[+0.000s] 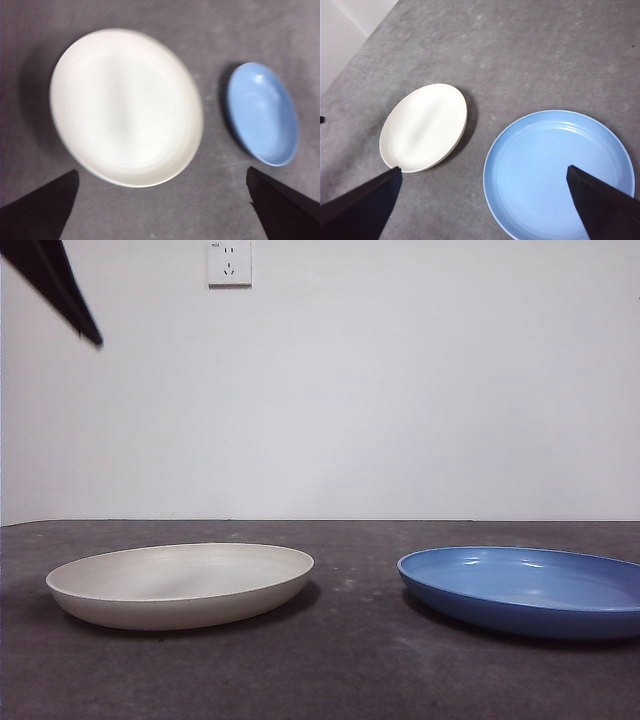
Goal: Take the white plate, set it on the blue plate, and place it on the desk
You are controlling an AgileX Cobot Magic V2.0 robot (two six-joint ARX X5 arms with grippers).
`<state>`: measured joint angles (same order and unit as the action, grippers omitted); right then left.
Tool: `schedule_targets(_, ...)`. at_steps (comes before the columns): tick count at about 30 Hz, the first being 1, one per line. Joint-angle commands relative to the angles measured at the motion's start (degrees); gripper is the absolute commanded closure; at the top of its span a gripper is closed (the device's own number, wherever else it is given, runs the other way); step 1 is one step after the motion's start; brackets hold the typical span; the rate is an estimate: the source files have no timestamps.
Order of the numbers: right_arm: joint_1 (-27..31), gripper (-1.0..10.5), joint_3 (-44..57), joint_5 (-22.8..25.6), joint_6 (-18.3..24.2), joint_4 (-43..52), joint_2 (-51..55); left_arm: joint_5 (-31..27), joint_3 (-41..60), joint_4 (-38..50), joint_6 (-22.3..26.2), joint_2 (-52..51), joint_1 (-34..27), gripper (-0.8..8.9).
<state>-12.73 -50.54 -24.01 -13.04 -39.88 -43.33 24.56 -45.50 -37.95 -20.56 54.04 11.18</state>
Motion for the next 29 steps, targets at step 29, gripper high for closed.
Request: schedule_targets(29, -0.26, 3.9, -0.94, 0.02, 0.61, 0.57, -0.37, 7.17, -8.85, 7.19, 2.12, 37.92, -6.67, 2.03)
